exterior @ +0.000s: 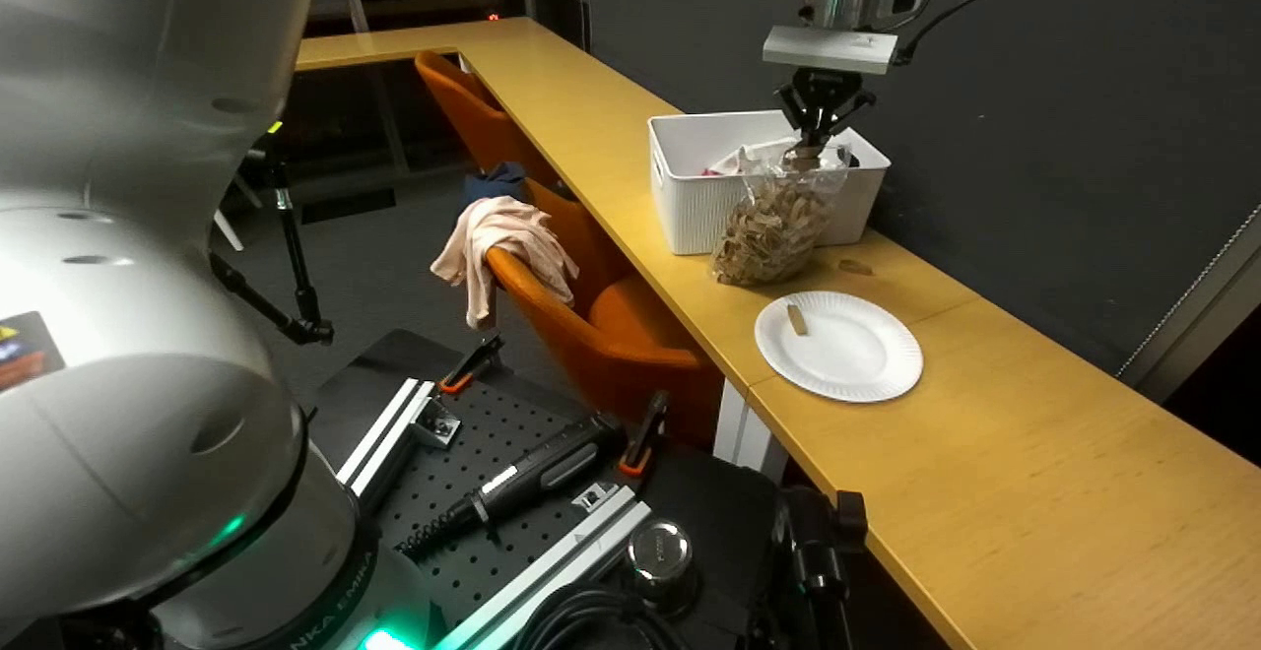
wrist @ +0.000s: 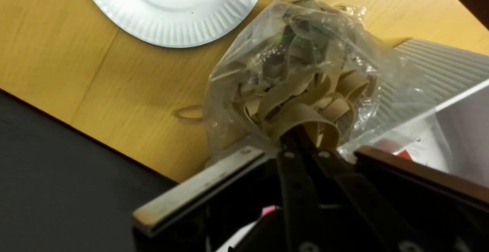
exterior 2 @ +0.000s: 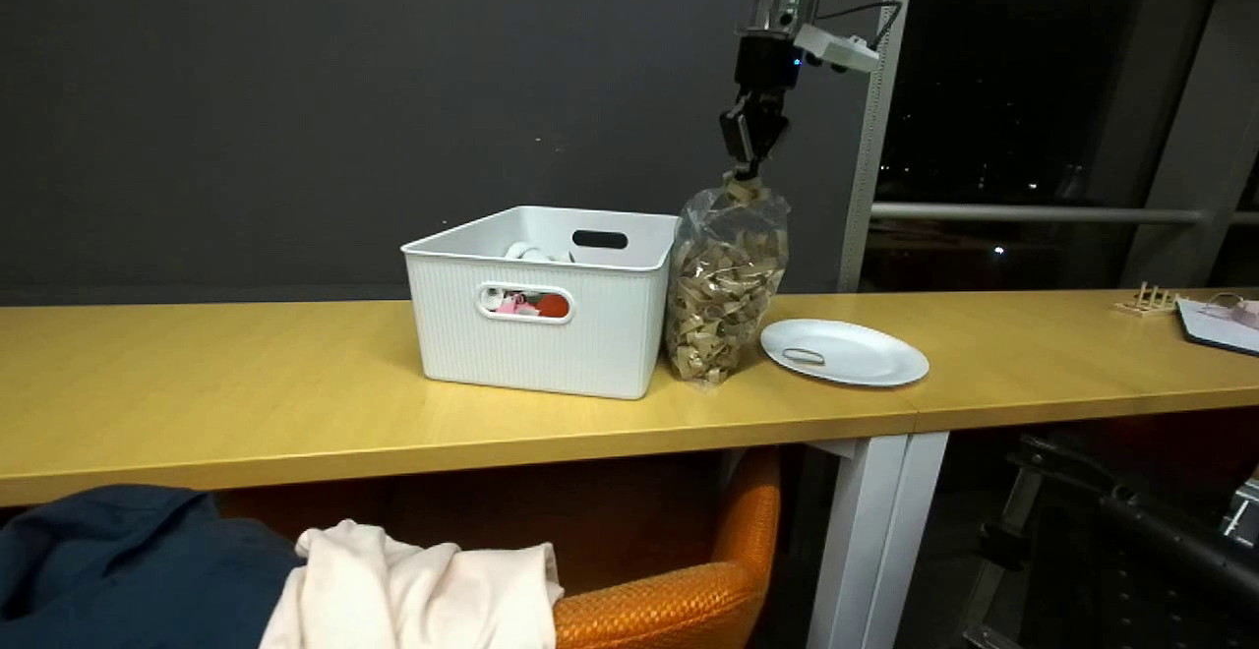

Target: Remove some rubber bands from the plastic bag and then put them on the white plate

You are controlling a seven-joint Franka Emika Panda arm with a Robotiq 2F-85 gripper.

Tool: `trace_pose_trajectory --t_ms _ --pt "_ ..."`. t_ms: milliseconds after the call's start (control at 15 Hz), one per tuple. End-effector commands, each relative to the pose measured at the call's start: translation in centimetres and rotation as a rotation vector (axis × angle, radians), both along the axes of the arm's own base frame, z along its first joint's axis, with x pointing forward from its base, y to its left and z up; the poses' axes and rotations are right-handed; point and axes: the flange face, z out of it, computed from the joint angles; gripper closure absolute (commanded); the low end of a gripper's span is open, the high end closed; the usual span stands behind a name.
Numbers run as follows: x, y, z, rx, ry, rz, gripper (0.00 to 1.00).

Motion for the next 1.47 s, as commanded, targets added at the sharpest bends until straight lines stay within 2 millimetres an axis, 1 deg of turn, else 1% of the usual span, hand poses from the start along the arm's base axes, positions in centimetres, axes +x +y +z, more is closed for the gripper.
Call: trace_pose_trajectory --t_ms 0,200,333,400,467,600,733,867,933,1133,1267,1400 --pt "-3.1 -0.5 4.4 0.039 -0.012 -0.025 0.99" --pt "-5.8 -1.9 7.1 0.034 -0.032 -0.066 0.99" --pt "-7.4 -3.6 7.7 0.022 -0.029 -0.105 0.99" --pt "-8.1 -5.1 7.5 0.015 -0.024 -0.137 0.99" --pt "-8.8 -6.2 7.2 0.025 -0.010 -0.158 0.99" --pt "-9.5 -9.0 4.8 0.024 0.014 -0.207 0.99" --pt "-9.6 -11.4 1.4 0.028 0.039 -0.252 0.99" --pt "-9.4 -12.7 -2.3 0.033 0.040 -0.291 0.99" --pt "-9.0 -13.0 -4.1 0.028 0.034 -0.298 0.99" --pt "-8.0 -12.6 -9.3 0.011 0.035 -0.317 0.99" --pt "-7.5 -12.2 -11.3 0.008 0.028 -0.325 0.99" --pt "-6.8 -11.8 -12.7 0.005 0.030 -0.326 0.99"
